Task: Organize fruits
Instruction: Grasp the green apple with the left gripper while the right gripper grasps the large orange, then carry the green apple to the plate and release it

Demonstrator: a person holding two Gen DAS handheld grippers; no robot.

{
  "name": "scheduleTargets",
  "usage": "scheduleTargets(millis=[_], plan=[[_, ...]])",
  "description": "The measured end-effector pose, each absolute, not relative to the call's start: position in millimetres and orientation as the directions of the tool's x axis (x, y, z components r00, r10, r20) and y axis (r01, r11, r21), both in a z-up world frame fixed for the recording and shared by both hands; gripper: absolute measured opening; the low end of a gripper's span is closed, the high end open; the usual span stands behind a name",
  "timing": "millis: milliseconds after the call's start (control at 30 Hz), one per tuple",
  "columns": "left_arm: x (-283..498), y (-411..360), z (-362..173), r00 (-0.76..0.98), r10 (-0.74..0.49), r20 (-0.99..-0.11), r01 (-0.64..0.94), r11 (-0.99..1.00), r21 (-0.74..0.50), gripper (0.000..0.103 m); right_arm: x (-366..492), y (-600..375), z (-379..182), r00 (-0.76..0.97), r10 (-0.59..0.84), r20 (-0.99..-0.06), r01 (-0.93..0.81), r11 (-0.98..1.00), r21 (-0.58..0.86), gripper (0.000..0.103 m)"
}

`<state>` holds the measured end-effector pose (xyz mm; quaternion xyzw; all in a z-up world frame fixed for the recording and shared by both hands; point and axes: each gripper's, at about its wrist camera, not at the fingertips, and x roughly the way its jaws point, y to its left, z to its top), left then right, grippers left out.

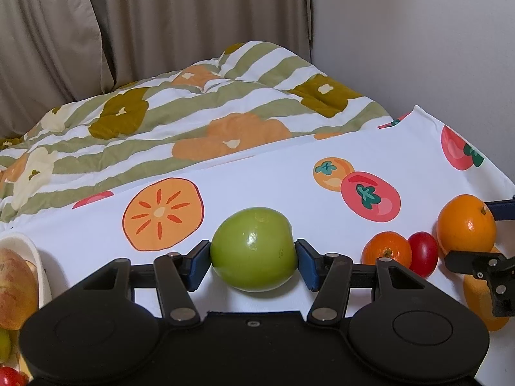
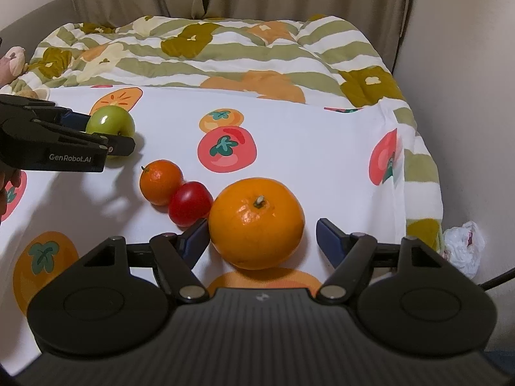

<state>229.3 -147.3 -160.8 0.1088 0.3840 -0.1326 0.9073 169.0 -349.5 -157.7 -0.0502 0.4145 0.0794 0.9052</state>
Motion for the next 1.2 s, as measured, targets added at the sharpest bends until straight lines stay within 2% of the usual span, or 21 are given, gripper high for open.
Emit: scheduleTargets(millis=[167, 233, 933, 1200], plan=[[225, -146, -160, 0.667, -0.153, -0.730, 0.321, 0.942, 0.096, 0.061, 171, -348, -159, 0.649, 0.113, -0.752, -0.201, 0.979, -0.026, 0.084], [221, -145, -160, 0.666, -0.151, -0.730, 0.319, 0.943, 0.096, 0.061, 170, -347, -159, 0.650, 0.123, -0.750, -0.215, 0.976, -0.026, 0.079], [176, -126, -133, 0.696, -0.156, -0.700, 0.266, 0.963, 0.049, 0.060, 148, -342, -133, 0.685, 0.141, -0.715, -0.209, 0.978, -0.007, 0.078], [153, -106, -102, 0.750, -0.125, -0.650, 0.200, 0.979, 0.042, 0.060, 139, -324, -107, 0.707, 0.173, -0.686, -0.233, 0.973, 0.005, 0.078]])
